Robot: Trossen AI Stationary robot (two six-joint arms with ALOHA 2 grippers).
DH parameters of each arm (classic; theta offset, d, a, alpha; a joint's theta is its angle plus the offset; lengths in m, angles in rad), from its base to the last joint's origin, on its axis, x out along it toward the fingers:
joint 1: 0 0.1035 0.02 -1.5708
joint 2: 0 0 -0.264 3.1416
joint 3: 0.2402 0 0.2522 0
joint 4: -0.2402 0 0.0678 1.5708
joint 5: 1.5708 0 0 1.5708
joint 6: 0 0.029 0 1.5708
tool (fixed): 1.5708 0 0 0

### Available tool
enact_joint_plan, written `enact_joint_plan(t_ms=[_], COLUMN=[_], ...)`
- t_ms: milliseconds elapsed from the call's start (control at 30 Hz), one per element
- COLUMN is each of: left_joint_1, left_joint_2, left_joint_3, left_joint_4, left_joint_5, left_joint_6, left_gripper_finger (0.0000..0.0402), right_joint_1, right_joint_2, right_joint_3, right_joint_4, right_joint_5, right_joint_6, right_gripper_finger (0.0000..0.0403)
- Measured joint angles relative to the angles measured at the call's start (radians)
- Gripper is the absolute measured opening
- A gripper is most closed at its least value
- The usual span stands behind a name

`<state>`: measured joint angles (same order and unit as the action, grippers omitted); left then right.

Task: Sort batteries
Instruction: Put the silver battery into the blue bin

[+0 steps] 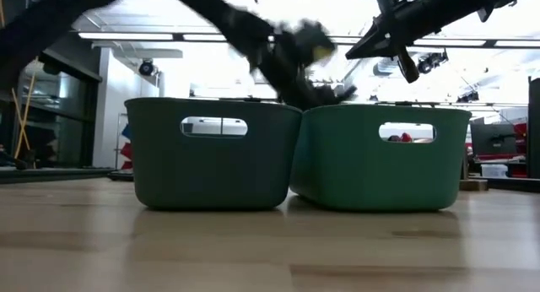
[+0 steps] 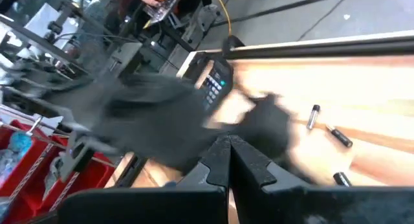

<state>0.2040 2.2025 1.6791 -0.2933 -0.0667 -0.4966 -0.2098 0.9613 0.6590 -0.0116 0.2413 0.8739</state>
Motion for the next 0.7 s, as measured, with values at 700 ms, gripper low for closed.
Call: enact_joint_plan(t_ms=[700], left_joint_1=[0.310], left_joint_2=[-0.866], left_joint_3=[-0.577], left_joint_4=[0.172], left_joint_5=[0.006], left_joint_6=[0.093], left_gripper_finger=[0.0000], right_joint_1=[-0.266], right_joint_2=[0.587], right_joint_3=[0.125], right_joint_4=[0.120], right_joint_5=[-0.276], right_joint_6=[0.046], right_gripper_finger=[0.0000])
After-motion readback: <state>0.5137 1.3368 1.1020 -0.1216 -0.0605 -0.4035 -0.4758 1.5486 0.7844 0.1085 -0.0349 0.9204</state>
